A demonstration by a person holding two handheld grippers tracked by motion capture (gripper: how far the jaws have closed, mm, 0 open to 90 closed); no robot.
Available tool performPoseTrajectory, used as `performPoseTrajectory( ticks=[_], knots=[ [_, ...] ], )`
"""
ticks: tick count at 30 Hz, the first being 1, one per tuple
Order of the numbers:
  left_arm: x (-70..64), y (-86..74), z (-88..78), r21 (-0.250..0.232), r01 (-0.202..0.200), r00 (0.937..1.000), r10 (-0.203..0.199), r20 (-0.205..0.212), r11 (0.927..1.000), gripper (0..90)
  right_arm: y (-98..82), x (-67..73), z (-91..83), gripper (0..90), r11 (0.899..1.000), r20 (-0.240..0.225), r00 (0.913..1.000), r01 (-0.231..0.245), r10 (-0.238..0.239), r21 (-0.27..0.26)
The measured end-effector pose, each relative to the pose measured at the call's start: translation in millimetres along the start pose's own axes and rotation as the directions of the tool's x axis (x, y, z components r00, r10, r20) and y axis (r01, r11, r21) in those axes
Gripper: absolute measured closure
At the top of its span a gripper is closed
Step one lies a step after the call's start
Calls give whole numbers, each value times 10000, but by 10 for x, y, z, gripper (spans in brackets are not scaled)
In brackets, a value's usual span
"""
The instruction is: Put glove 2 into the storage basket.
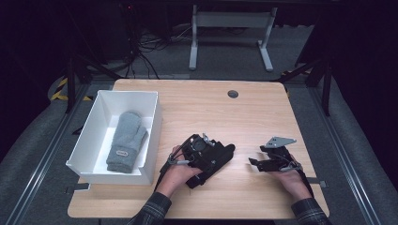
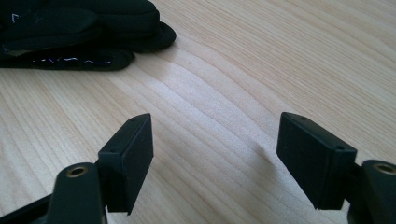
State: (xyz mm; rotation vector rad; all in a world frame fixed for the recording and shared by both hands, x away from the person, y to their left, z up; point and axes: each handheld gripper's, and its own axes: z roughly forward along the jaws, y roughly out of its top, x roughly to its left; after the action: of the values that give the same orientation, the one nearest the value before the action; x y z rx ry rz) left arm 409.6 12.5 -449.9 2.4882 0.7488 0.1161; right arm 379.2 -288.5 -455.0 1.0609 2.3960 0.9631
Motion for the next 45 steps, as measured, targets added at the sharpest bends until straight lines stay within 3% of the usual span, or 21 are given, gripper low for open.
performPoseTrajectory(
  ticks=[2, 6, 10, 12, 15, 18, 22, 26, 31, 45],
  knots=[
    [22, -9, 11, 133, 132, 9998, -134, 166, 9998, 126, -1, -2, 2, 284, 10000, -22, 10000, -10, 10, -17],
    [11, -24, -4, 66, -35, 9999, 34, 164, 10000, 160, -1, -2, -3, 284, 10000, -4, 10000, -6, 6, -13],
    [-7, -26, -37, 37, -207, 9992, 205, 330, 9998, 336, -1, -4, -4, 286, 10000, 5, 10000, -35, 35, -35],
    [-3, -28, -56, 58, -212, 9985, 209, 501, 9998, 383, -1, -2, -4, 287, 10000, 11, 10000, -32, 32, -36],
    [17, -37, -74, 1, 24, 9952, -24, 978, 10000, 574, -2, -5, -3, 286, 10000, -4, 10000, -44, 44, -28],
    [7, -36, -94, -18, 8, 9950, -6, 995, 10000, 677, 0, -8, 0, 285, 10000, -24, 10000, -63, 63, -55],
    [-15, -22, -127, -5, 101, 9965, -100, 829, 9999, 711, -5, -12, 12, 282, 10000, -40, 10000, -61, 61, 9],
    [-6, -18, -200, -286, 412, 9925, -377, 1161, 9987, 717, -8, -13, 27, 282, 10000, -79, 10000, -51, 52, 51],
    [-16, 25, -354, -365, 617, 9901, -565, 1283, 9974, 720, -16, -20, 50, 280, 9999, -93, 9999, -73, 74, 142],
    [21, 167, -817, -645, 1055, 9908, -993, 921, 9923, 720, -21, -13, 90, 233, 9999, -71, 10000, -51, 52, 119]
  ],
)
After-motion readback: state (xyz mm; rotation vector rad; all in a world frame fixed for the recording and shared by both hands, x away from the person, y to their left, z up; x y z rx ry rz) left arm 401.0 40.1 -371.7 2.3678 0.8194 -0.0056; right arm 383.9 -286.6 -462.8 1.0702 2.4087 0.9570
